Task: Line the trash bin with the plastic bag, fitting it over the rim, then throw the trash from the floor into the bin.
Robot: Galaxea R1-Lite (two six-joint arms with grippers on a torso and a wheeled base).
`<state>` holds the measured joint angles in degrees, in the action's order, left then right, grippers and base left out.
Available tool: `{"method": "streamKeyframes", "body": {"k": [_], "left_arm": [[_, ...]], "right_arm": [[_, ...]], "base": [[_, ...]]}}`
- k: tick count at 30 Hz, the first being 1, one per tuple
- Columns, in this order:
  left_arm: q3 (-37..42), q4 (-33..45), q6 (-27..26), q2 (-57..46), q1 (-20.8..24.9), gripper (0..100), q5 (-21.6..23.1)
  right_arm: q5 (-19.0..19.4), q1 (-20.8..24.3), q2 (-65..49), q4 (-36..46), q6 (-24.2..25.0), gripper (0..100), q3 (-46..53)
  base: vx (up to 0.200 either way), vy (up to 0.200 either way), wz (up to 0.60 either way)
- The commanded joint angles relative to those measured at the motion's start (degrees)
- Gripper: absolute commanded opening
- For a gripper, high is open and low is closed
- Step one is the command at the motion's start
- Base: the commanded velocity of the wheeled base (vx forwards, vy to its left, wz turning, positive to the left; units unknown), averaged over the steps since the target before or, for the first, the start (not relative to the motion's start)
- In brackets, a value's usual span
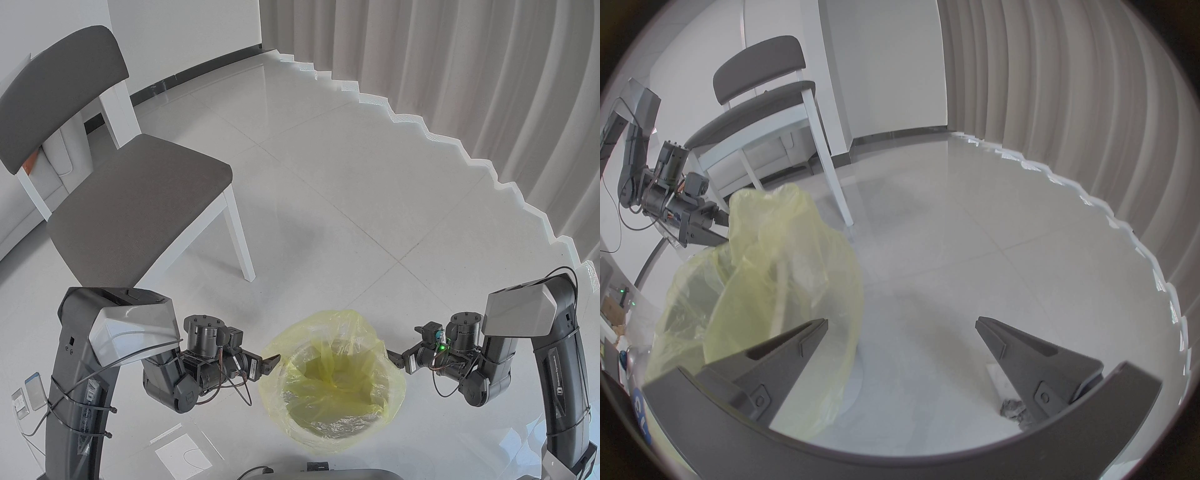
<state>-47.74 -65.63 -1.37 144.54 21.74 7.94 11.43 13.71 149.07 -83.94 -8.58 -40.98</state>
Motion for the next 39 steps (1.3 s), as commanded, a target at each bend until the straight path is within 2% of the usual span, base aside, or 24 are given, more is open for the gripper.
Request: {"method": "streamKeyframes", "body": {"k": [1,7,12,16,21,23,32,39], "left_arm": [[-0.9,1.6,0.0,0.2,0.0,100,-0.1],[-0.4,-0.5,2.2,-0.6,0.1,100,0.0],[-0.2,-1.3,3.3,-0.8,0.4,100,0.1],[-0.2,-1.9,3.4,-0.8,0.7,100,0.0],[0.1,-2.1,3.4,-0.8,1.0,100,0.0],[0.0,-2.1,3.4,-0.8,0.9,100,0.0],[1.5,-3.1,3.4,-1.5,0.5,100,0.0],[1.3,-3.3,3.4,-1.2,0.5,100,0.0]], "right_arm": [[0.5,-0.1,1.8,1.3,-0.3,100,-1.2],[0.8,-3.9,-4.8,-3.4,-0.6,100,3.5],[1.1,-4.3,-13.6,-4.5,-0.3,100,8.2],[1.2,-1.4,-16.4,-5.3,-0.4,100,11.7],[0.3,7.3,-15.6,-6.1,-0.6,100,15.4],[-0.4,7.7,-14.0,-6.1,-0.6,100,14.6],[-0.4,3.3,-4.3,-5.9,-0.7,100,6.4],[-0.4,2.0,-2.9,-3.5,-0.8,100,3.8]], "base": [[0.000,0.000,0.00],[0.000,0.000,0.00],[0.000,0.000,0.00],[0.000,0.000,0.00],[0.000,0.000,0.00],[0.000,0.000,0.00],[0.000,0.000,0.00],[0.000,0.000,0.00]]}}
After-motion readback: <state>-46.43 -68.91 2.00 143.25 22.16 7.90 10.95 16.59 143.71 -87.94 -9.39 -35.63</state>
